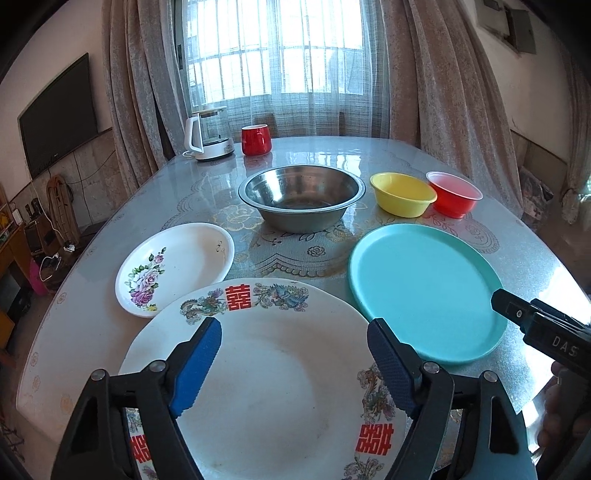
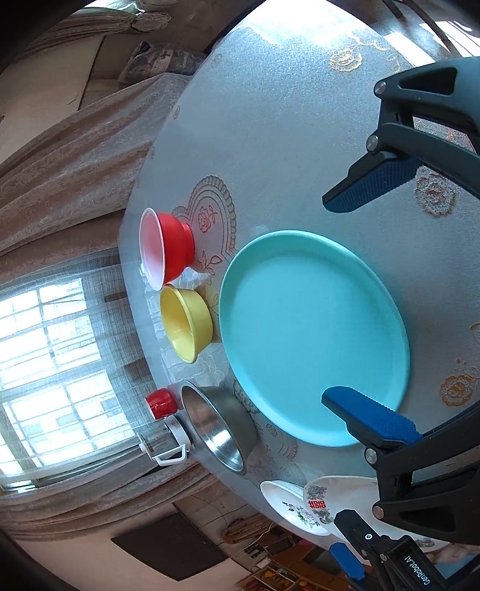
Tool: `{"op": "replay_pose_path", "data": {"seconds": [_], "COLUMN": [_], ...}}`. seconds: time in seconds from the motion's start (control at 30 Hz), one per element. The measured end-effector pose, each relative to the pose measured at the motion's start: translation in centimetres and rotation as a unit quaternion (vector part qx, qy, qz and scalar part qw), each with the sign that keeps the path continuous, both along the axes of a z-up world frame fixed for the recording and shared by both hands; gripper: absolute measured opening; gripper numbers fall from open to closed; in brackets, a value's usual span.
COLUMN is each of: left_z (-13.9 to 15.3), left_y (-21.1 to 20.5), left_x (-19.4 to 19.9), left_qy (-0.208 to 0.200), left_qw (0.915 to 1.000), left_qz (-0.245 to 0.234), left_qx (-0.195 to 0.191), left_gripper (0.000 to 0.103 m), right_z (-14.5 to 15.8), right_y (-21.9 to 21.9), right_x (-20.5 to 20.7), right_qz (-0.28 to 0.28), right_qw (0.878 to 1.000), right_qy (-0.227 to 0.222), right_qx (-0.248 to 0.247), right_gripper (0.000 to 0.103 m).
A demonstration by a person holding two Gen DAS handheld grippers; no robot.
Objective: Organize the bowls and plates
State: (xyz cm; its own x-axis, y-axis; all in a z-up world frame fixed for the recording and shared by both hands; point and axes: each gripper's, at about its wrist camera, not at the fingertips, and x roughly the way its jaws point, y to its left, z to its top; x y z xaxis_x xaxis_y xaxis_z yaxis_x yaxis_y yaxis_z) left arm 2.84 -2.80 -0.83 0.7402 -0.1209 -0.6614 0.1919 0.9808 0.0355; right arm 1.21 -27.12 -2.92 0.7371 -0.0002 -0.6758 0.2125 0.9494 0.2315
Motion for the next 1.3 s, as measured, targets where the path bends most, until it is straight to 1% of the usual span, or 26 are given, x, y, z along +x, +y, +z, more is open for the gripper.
{"op": "replay_pose_path", "data": {"seconds": [0.07,0.17,0.23,0.3,0.37,0.4,0.43,0.47,0.53,0.57,0.6,0.67,0.73,0.83,0.87,0.9,0.97,1.2,1.3], "left_z": [-0.1,-0.2,-0.3,-0.3,-0.4,-0.6,-0.7,-0.8,-0.9,-0.8,-0.7,-0.5,-0.2,-0.1,-0.2,-0.4,-0.8,-2.4,-3.3], "left_y": [-0.3,-0.6,-0.7,-0.8,-0.7,-0.8,-0.8,-0.8,-1.0,-1.0,-1.0,-1.0,-1.2,-2.1,-2.5,-2.8,-3.5,-5.8,-6.3], "left_x": [0.4,0.9,1.2,1.6,2.0,2.3,2.6,2.9,3.3,3.7,4.1,5.0,6.1,7.6,8.1,8.5,9.2,10.3,10.8], "left_qy": [0.008,0.014,0.017,0.025,0.038,0.046,0.054,0.063,0.078,0.084,0.088,0.095,0.099,0.106,0.110,0.115,0.122,0.138,0.152], "left_qw": [0.9999,0.9998,0.9997,0.9994,0.9991,0.9987,0.9982,0.9974,0.9957,0.9949,0.9942,0.9929,0.9919,0.9904,0.9894,0.9889,0.9877,0.9822,0.9789], "left_qz": [-0.007,-0.013,-0.018,-0.021,-0.021,-0.023,-0.026,-0.033,-0.048,-0.055,-0.059,-0.066,-0.072,-0.084,-0.091,-0.091,-0.097,-0.122,-0.130], "left_qx": [0.000,0.002,0.007,0.007,0.005,0.004,0.001,-0.002,-0.007,-0.011,-0.016,-0.027,-0.035,-0.029,-0.027,-0.023,-0.012,0.035,0.041], "left_gripper": [0.074,0.071,0.069,0.065,0.053,0.052,0.050,0.046,0.039,0.034,0.033,0.031,0.031,0.030,0.028,0.027,0.020,0.018,0.018], "right_z": [-0.1,-0.4,-0.7,-1.0,-1.4,-1.5,-1.7,-1.7,-1.8,-1.9,-1.9,-1.7,-1.6,-1.9,-1.9,-1.9,-1.9,-1.8,-1.9], "right_y": [-1.0,-2.3,-2.6,-2.9,-3.2,-3.3,-3.4,-3.5,-3.6,-3.7,-3.9,-4.4,-4.7,-5.0,-5.0,-5.0,-4.8,-4.6,-4.5], "right_x": [0.0,0.1,0.2,0.4,0.7,0.7,0.9,0.9,1.2,1.3,1.5,1.7,1.8,2.4,2.5,2.6,2.7,3.0,3.3], "right_qz": [-0.006,-0.014,-0.017,-0.015,-0.014,-0.014,-0.013,-0.011,-0.008,-0.006,-0.004,-0.007,-0.013,-0.013,-0.012,-0.010,-0.004,0.016,0.032], "right_qw": [1.000,0.999,0.999,0.999,0.998,0.998,0.998,0.998,0.998,0.998,0.998,0.997,0.997,0.997,0.997,0.997,0.998,0.998,0.997], "right_qy": [0.000,-0.003,0.002,0.006,0.008,0.011,0.012,0.010,0.009,0.011,0.012,0.008,0.005,0.010,0.013,0.013,0.016,0.021,0.022], "right_qx": [0.012,0.033,0.036,0.044,0.053,0.055,0.057,0.059,0.056,0.061,0.069,0.079,0.075,0.077,0.072,0.069,0.066,0.061,0.071], "right_gripper": [0.095,0.093,0.090,0.084,0.078,0.075,0.074,0.071,0.063,0.058,0.054,0.053,0.053,0.047,0.043,0.039,0.036,0.036,0.036]}}
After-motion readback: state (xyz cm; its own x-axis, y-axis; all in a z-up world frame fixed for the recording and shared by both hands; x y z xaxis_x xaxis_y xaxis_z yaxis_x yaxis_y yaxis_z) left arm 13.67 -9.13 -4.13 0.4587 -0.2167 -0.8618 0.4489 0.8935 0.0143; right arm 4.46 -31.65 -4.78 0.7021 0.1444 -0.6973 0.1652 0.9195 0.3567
